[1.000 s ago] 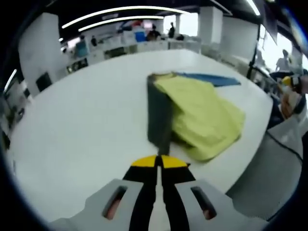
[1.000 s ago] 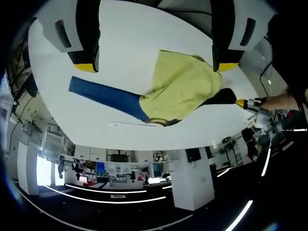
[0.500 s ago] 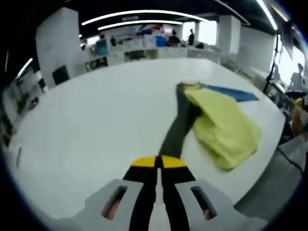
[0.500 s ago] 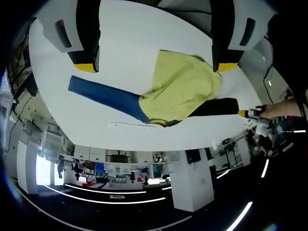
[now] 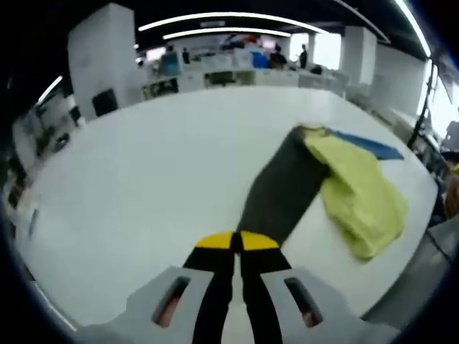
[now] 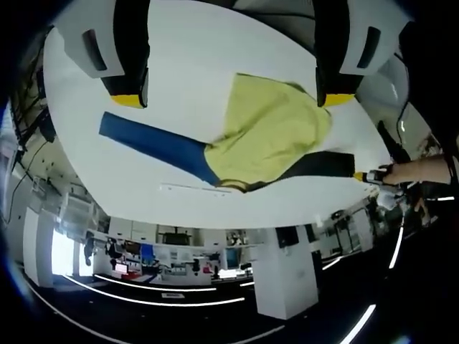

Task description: Fold the garment on the visible template until the final outline fits inside the template.

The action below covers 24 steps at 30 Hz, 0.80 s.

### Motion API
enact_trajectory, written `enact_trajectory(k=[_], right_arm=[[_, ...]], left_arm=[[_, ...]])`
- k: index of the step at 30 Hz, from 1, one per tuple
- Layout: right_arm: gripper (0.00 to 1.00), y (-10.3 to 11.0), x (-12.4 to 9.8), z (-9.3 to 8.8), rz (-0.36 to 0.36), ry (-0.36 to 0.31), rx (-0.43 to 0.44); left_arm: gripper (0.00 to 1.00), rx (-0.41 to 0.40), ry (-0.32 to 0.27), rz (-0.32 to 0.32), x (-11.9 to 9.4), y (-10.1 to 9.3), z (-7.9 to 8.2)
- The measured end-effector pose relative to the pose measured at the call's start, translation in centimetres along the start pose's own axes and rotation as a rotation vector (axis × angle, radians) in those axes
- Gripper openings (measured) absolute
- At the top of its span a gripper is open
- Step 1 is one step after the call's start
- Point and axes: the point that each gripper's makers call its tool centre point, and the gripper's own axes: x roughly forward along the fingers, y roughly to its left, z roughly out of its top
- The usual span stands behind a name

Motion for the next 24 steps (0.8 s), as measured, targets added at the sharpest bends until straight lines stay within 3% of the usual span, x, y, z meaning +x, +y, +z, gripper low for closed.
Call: enact_trajectory(k=[11, 24], right_arm=[[0.97, 0.0, 1.3, -0.1, -0.003, 0.021, 0.005], [0.97, -0.4, 2.1, -0.2, -0.018, 0.037, 0.004]], left_arm=[[0.00, 0.005, 0.045, 0.032, 2.1, 3.3, -0.2], [0.00, -0.051, 0.075, 0.078, 3.7, 7.3, -0.6]])
